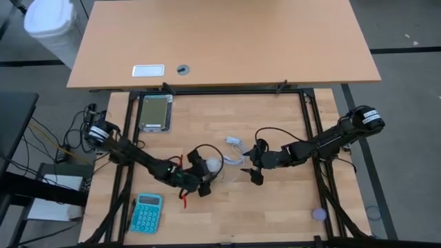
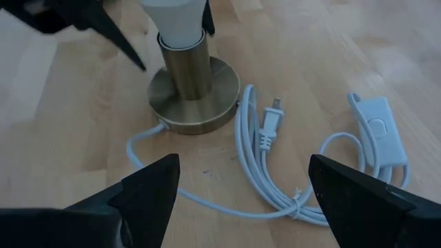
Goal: Screw lightbulb
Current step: Remove the lightbulb from the lamp
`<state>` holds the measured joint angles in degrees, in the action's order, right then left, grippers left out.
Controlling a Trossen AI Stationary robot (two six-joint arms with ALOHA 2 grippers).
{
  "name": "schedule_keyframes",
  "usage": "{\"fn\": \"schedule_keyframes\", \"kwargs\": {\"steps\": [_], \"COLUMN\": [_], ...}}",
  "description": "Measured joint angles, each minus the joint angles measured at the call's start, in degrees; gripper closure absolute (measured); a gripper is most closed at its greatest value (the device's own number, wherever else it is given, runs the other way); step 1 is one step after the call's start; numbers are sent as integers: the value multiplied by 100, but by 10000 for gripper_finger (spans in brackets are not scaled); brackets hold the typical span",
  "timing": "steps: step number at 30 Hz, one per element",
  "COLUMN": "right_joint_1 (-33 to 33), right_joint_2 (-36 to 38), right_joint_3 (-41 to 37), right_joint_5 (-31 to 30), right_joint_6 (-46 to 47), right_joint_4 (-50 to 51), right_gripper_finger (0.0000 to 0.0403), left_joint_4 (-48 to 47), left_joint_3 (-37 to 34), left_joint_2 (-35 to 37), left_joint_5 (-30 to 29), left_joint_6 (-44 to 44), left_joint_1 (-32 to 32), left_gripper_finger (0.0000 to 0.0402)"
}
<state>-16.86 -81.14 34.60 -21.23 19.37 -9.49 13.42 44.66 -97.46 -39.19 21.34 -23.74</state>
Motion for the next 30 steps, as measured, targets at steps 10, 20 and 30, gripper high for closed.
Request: {"fn": "schedule_keyframes", "kwargs": {"steps": [10, 20, 30], "right_joint_1": [0, -141, -440], "right_joint_2": [0, -33, -33], "right_joint_3": [1, -1, 1], "right_joint_5": [-7, -208, -515], "right_joint_6": [-6, 199, 202], "right_joint_4": [-110, -660, -2046], "right_gripper_finger": [79, 79, 79], "left_joint_4": [-826, 1120, 2385], "left_joint_3": [-100, -1054, -1541], "left_joint_2": [265, 261, 126], "left_joint_5": [-241, -268, 1], "left_joint_6": [421, 50, -517], "left_joint_1": [-148, -186, -92], "left_gripper_finger": [125, 149, 149]}}
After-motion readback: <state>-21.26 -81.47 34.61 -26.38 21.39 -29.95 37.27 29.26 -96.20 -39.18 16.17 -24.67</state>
